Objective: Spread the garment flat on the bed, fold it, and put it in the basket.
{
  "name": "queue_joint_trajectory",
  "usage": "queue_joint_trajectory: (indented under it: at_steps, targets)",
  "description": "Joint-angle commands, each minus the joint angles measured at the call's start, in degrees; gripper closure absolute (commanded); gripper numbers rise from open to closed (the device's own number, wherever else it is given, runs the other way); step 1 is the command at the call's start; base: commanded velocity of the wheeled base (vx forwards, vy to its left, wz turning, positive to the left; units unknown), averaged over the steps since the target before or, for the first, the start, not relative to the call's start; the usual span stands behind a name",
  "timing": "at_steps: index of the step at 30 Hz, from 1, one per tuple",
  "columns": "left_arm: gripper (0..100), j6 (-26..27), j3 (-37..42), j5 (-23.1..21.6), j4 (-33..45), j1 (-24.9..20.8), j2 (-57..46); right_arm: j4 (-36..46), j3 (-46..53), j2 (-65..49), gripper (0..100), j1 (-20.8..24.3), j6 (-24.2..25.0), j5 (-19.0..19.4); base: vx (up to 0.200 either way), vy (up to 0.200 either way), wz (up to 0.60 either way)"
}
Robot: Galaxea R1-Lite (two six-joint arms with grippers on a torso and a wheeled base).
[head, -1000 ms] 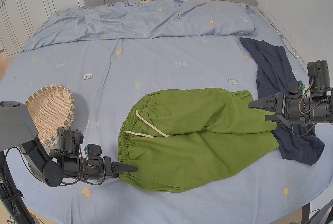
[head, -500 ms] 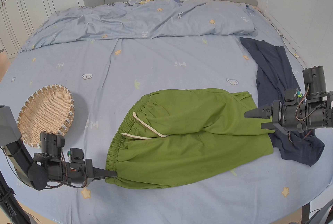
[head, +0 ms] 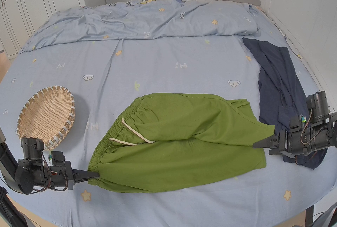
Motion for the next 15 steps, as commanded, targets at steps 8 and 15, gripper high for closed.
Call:
queue_joint_trajectory:
  at_steps: [8,15]
  targets:
    - [100,3.2,0.1,-0.2,-0.4,3.9,1.4,-0.1,3.1,10.1,0,-8.8,-9.1,7.4,0.0,0.0,0.0]
    - [100,3.2,0.1,-0.3,-0.5,3.8,1.5,-0.6,3.1,15.4,0,-9.2,-12.2,9.4,0.0,0.0,0.0]
